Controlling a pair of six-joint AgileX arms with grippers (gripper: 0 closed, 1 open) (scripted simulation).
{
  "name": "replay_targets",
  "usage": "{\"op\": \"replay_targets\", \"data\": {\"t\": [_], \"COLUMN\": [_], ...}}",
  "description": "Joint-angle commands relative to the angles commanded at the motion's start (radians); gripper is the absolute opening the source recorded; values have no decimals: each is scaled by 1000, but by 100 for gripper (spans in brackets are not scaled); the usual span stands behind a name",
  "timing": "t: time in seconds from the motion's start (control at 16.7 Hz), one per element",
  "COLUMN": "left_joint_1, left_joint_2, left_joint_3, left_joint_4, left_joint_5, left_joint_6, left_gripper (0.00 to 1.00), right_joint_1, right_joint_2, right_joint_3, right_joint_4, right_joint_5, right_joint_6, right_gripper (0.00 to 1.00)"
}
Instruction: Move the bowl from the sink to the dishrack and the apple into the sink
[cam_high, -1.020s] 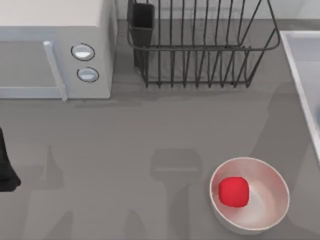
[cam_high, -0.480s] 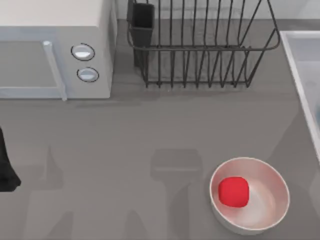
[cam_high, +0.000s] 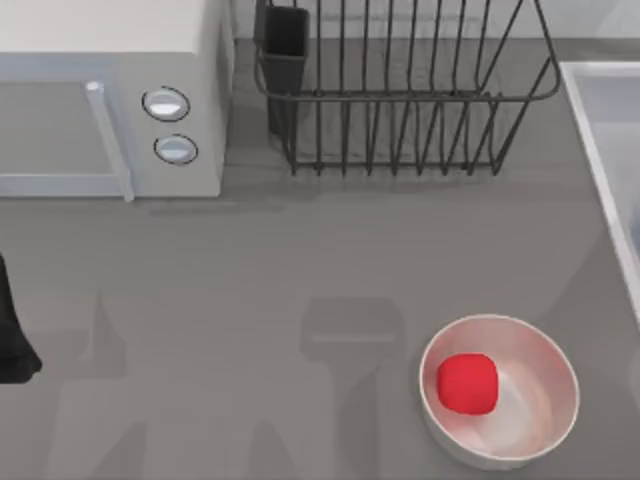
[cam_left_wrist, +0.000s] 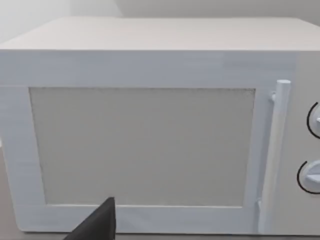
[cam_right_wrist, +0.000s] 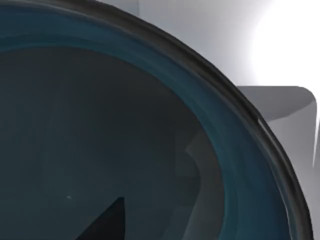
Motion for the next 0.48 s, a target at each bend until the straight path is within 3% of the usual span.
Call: {"op": "replay_targets", "data": {"t": [0.48], "left_joint_1": [0], "left_joint_2": [0], "left_joint_3": [0], "left_joint_4": [0], "left_joint_5": [0], "left_joint_6": [0], "left_gripper": [100], "right_joint_1": [0], "right_joint_2": [0], "right_joint_3": [0], "right_joint_4": [0], "right_joint_5": [0], "right_joint_6": [0], "right_gripper": [25]}}
